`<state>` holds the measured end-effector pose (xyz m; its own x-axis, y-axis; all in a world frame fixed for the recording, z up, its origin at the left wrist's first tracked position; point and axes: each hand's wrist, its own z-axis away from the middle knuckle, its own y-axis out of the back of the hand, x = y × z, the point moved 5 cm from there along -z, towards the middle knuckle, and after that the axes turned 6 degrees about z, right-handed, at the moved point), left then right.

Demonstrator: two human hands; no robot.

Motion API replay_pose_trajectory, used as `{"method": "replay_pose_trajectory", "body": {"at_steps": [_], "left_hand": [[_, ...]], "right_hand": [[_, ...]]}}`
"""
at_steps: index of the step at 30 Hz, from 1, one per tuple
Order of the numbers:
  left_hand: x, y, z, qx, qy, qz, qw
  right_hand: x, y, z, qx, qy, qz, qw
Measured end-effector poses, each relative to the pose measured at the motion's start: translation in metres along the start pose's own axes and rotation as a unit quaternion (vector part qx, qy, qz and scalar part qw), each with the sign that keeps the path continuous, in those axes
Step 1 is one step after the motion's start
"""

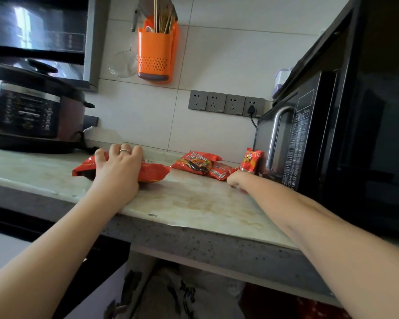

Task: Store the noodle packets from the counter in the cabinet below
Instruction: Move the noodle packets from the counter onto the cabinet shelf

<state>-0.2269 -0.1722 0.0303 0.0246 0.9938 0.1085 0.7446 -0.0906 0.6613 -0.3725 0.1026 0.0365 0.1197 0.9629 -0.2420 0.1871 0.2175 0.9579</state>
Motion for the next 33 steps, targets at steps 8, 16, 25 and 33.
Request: {"method": "replay_pose_trajectory", "body": {"at_steps": [8, 16, 25, 33], "left_hand": [[0.006, 0.001, 0.0, -0.028, -0.021, 0.024, 0.999], [0.006, 0.007, 0.005, -0.041, -0.013, 0.046, 0.998], [0.005, 0.0, -0.002, -0.027, -0.026, 0.033, 0.999], [0.008, 0.008, -0.003, 0.014, -0.042, 0.073, 0.996]], "right_hand": [[-0.044, 0.003, -0.011, 0.171, 0.072, -0.127, 0.974], [-0.045, 0.036, 0.001, 0.209, 0.069, -0.005, 0.975], [-0.025, 0.035, -0.004, 0.223, 0.063, 0.425, 0.875], [-0.063, 0.075, 0.03, 0.364, 0.119, 0.111, 0.917]]}}
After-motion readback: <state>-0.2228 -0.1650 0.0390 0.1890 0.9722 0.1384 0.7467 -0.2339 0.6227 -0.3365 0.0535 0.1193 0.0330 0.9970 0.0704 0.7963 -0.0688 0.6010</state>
